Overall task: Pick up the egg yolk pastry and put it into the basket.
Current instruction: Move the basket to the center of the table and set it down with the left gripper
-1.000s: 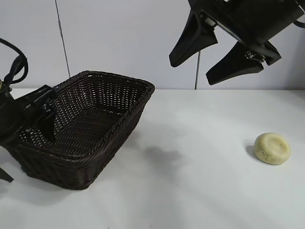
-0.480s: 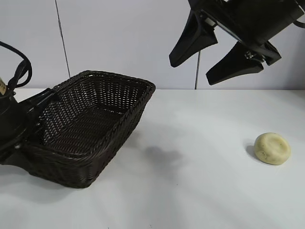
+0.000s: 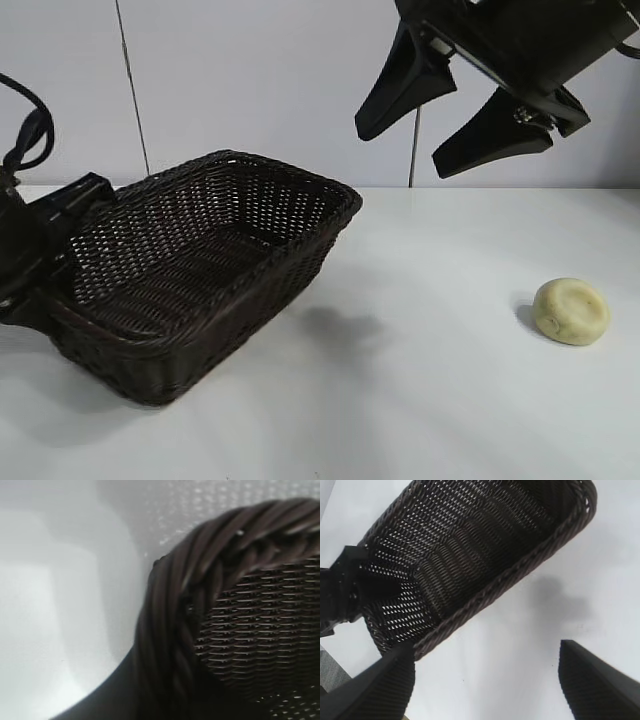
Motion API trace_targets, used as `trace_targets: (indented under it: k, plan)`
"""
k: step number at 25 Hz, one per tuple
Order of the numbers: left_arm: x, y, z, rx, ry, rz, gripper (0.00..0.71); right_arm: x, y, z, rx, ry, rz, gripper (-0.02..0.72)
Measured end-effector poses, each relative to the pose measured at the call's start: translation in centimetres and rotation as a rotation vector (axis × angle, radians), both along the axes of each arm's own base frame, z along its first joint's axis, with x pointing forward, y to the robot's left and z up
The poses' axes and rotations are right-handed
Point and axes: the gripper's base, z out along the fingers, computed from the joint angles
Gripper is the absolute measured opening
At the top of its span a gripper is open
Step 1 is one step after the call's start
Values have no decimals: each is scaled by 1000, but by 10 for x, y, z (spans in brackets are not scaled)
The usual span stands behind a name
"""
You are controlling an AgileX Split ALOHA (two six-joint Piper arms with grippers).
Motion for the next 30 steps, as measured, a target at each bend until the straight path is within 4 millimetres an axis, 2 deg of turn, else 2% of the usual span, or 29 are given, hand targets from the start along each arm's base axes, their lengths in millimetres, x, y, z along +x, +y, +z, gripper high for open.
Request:
trace_targets:
  k: [4, 12, 14, 17, 21, 30]
  plan:
    - [16, -6, 18, -21, -77, -172, 97, 0, 0, 0, 0, 0, 0, 567]
    - [56, -24, 24, 39, -81, -620, 97, -2, 0, -1, -3, 14, 12, 567]
    - [66, -28, 23, 46, -78, -689, 97, -2, 0, -1, -3, 17, 15, 567]
    - [76, -31, 20, 52, -76, -753, 97, -2, 0, -1, -3, 18, 16, 567]
    - [81, -33, 12, 60, -64, -810, 97, -2, 0, -1, -2, 18, 15, 567]
    - [87, -36, -12, 42, -33, -799, 97, -2, 0, -1, -2, 18, 15, 567]
